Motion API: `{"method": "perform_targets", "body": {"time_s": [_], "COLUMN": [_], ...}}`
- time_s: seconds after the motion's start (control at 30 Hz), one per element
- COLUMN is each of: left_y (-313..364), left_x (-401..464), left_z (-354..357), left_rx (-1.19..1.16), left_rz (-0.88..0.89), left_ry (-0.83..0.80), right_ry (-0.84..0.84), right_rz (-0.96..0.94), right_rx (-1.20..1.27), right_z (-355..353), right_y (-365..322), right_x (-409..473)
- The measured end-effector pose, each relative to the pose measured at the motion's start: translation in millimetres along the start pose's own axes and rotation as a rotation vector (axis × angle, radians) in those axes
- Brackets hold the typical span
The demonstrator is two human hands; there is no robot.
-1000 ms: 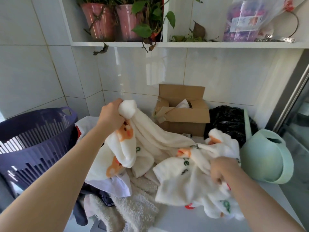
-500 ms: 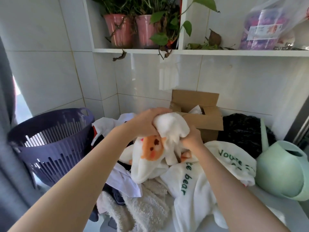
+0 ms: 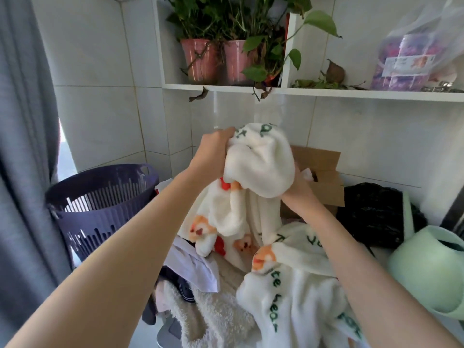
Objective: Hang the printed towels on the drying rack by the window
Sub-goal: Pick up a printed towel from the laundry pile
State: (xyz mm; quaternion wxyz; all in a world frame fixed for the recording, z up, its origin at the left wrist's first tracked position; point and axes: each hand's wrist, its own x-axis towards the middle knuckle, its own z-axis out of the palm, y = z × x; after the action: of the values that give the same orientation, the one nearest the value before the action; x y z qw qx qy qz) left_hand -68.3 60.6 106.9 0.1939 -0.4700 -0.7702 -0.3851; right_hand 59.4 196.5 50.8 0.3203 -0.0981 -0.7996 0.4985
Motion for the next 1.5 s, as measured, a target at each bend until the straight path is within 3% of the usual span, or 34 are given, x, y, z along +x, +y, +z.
{"method": "perform_targets", "body": {"time_s": [0.1, 0.17, 0.23, 0.33, 0.43, 0.5, 0.57, 0.67, 0.73, 0.8, 0.83, 0.9, 0.97, 1.1, 1.23, 1.33, 1.43, 1.5], "left_y": [3, 2, 3, 3, 1, 3, 7, 17, 20, 19, 13, 3, -7, -20, -14, -8, 3, 8], "left_x": [-5, -8, -17, -32, -46, -51, -54, -59, -68, -76, -87, -95, -109, -144, -200, -256, -313, -343], "left_z": [-9, -12, -17, -19, -20, -21, -24, -35, -51, -67, -86, -107, -138, -206, -273, -330, -383, -410], "left_rx": [0.039, -0.014, -0.085, 0.044, 0.221, 0.253, 0.251, 0.257, 0.272, 0.286, 0.325, 0.339, 0.384, 0.300, 0.422, 0.635, 0.704, 0.738], "left_rz": [0.034, 0.016, 0.002, -0.002, 0.057, 0.045, 0.057, 0.151, 0.186, 0.189, 0.169, 0.090, -0.032, -0.248, -0.301, -0.377, -0.476, -0.520], "left_ry": [0.095, 0.101, 0.099, 0.066, -0.006, -0.032, -0.026, 0.006, 0.018, 0.038, 0.054, 0.108, 0.181, 0.286, 0.313, 0.447, 0.587, 0.579], "right_ry": [-0.291, -0.393, -0.315, -0.074, 0.081, 0.018, -0.133, -0.285, -0.313, -0.266, -0.255, -0.072, 0.045, 0.110, 0.028, -0.027, -0.077, -0.138], "right_rz": [0.375, 0.511, 0.468, 0.501, 0.622, 0.661, 0.495, 0.161, 0.106, 0.073, 0.011, -0.030, -0.030, -0.177, -0.258, -0.276, -0.257, -0.238], "right_rx": [-0.604, -0.965, -1.170, -1.318, -1.142, -0.966, -0.932, -0.579, -0.483, -0.545, -0.614, -0.634, -0.483, -0.253, -0.084, 0.017, 0.047, 0.020], "right_z": [6, 7, 4, -15, -36, -40, -29, 6, 33, 50, 69, 79, 96, 130, 181, 227, 277, 301], "right_y": [55, 87, 106, 108, 92, 77, 55, 24, 12, 7, -2, -14, -40, -107, -155, -182, -200, -209], "right_x": [-46, -72, -86, -91, -80, -68, -51, -36, -37, -41, -40, -35, -29, -29, -50, -84, -122, -145]}}
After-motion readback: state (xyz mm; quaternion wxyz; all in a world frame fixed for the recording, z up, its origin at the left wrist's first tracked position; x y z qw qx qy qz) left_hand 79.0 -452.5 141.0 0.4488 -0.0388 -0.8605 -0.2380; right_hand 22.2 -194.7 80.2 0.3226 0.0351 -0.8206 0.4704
